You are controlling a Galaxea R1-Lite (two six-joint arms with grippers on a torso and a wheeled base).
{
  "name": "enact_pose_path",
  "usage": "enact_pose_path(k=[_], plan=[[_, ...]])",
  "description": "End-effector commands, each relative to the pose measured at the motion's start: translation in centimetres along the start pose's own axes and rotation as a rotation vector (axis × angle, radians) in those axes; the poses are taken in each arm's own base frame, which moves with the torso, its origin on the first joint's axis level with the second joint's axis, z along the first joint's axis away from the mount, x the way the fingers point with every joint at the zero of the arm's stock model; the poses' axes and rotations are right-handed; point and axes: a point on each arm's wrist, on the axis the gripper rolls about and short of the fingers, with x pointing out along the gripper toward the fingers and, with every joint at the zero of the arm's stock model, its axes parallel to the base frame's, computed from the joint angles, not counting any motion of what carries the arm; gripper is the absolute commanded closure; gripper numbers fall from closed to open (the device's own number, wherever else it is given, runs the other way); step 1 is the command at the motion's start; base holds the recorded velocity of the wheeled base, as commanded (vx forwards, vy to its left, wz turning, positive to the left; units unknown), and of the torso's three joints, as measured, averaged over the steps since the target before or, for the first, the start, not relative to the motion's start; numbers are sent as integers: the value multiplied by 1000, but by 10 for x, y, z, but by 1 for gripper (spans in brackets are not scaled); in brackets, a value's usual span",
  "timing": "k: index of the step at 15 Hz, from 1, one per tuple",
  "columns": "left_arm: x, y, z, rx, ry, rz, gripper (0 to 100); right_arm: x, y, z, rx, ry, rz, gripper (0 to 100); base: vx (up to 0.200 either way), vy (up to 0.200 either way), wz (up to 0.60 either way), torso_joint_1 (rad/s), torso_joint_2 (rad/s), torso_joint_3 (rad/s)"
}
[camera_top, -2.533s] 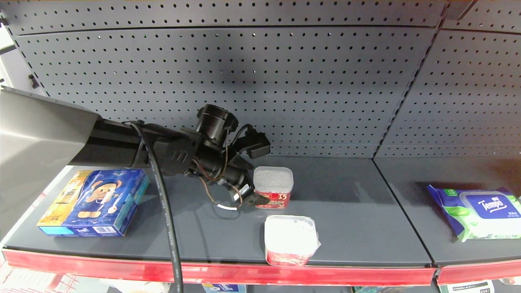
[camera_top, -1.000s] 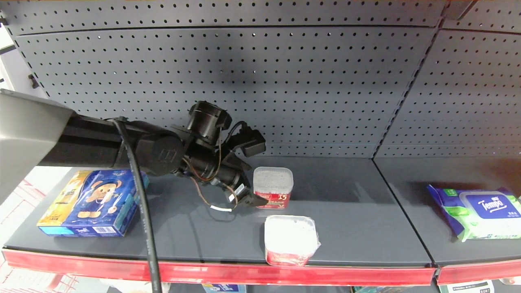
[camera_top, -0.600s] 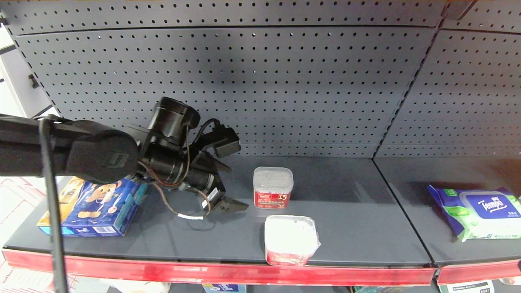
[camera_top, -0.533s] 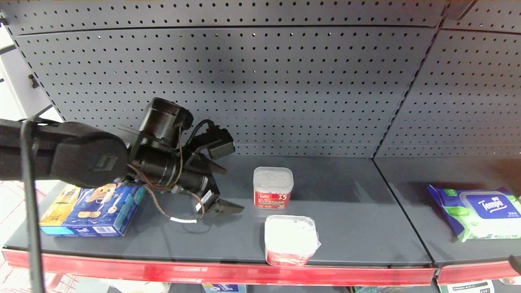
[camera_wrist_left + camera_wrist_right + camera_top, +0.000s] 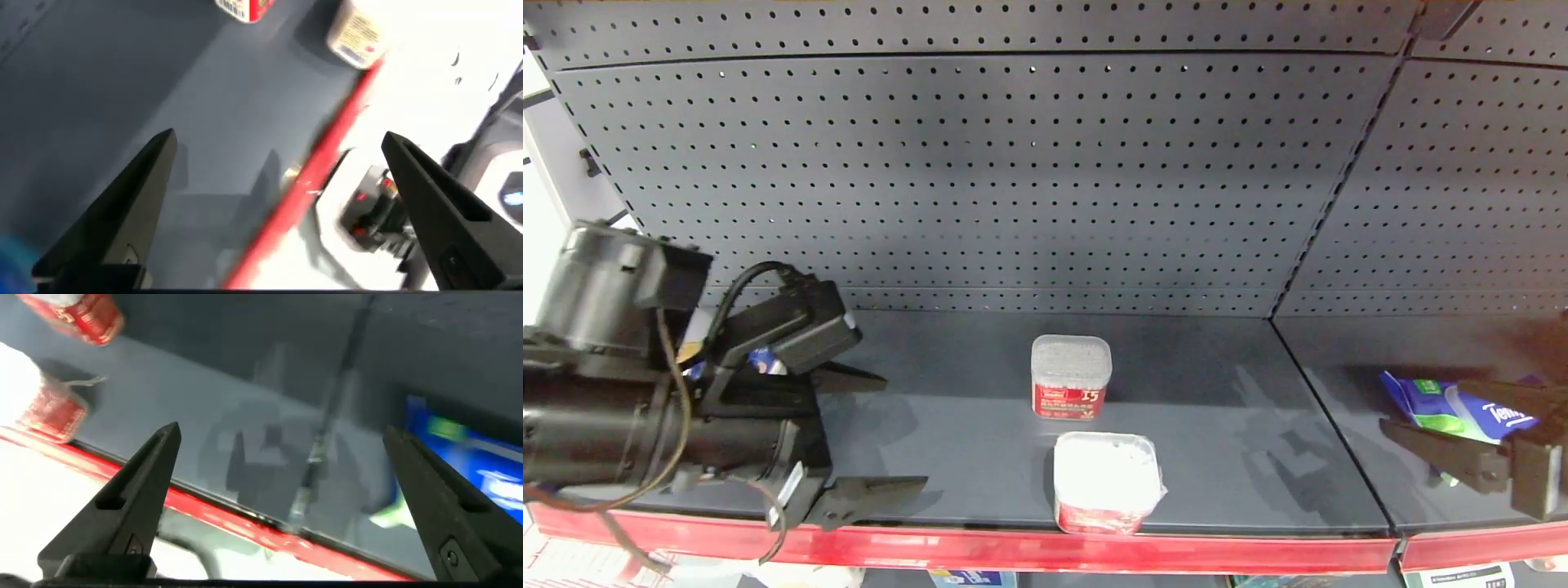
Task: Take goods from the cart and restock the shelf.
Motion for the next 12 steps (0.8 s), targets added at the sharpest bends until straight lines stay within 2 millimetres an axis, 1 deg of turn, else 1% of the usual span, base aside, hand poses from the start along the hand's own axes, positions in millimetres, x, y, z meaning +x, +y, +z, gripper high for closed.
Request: enact_pose_path(k=[1,2,4,7,8,9,10,12], plan=[[-46,-29,-23,-52,-83,55,0,47,24,-3,23,162,64,0,0,0,0,0,0,0],[-58,-39,-34,-82,-103,88,0,64,45,-5,63,220,24,0,0,0,0,0,0,0],[-73,-47,-41,-129,-151,137,0,78,70,-3,26,244,-1,0,0,0,0,0,0,0],[-89,-58,-49,-158,-208,177,0,95,86,2,-8,267,29,0,0,0,0,0,0,0],[-92,-60,-52,-157,-212,196,0,99,88,2,-15,279,32,0,0,0,0,0,0,0],[-92,-60,-52,-157,-212,196,0,99,88,2,-15,279,32,0,0,0,0,0,0,0],[-96,-61,-54,-171,-230,223,0,108,95,2,-29,291,43,0,0,0,0,0,0,0],[-97,-61,-54,-178,-236,228,0,112,97,2,-33,296,46,0,0,0,0,0,0,0]])
